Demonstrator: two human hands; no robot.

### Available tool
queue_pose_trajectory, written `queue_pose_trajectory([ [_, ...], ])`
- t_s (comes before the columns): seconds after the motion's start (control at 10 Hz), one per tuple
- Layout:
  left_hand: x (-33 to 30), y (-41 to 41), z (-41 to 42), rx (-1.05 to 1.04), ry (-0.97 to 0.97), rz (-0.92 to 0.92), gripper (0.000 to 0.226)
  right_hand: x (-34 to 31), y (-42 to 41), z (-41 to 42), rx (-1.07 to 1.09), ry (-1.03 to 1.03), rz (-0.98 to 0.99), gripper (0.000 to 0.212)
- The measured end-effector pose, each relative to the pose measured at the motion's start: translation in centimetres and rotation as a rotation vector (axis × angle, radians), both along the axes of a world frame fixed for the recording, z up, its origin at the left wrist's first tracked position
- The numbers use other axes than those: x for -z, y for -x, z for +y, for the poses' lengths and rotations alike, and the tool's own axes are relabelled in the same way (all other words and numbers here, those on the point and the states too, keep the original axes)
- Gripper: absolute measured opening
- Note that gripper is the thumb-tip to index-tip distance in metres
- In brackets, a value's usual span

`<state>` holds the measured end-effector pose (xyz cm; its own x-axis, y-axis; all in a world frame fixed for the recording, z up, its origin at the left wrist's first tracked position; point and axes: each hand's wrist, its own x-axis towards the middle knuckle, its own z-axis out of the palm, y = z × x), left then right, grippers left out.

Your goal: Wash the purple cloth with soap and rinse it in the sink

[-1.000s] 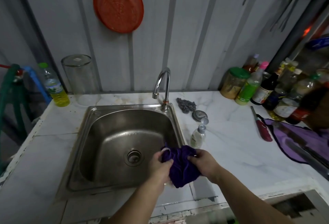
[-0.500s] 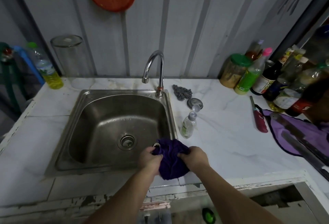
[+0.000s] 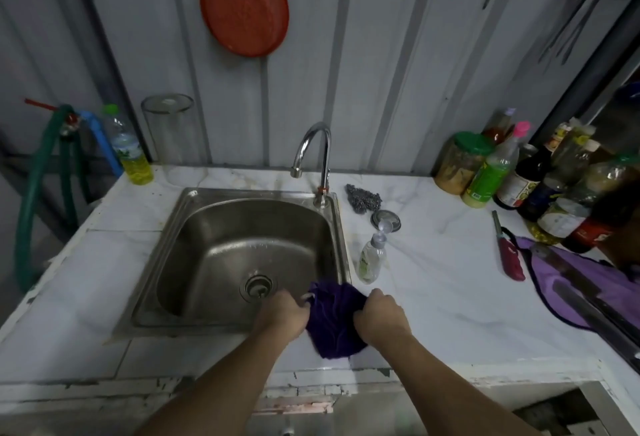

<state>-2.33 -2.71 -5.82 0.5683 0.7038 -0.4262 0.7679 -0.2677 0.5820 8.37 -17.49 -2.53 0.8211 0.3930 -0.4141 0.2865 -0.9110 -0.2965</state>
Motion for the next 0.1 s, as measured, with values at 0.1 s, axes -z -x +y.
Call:
queue_pose_trajectory([
  [0.1, -3.44, 0.60, 2.94, 0.030, -0.188, 0.013, 0.046, -4.35, 0.98, 2.12, -0.188, -0.002, -0.068, 0.035],
])
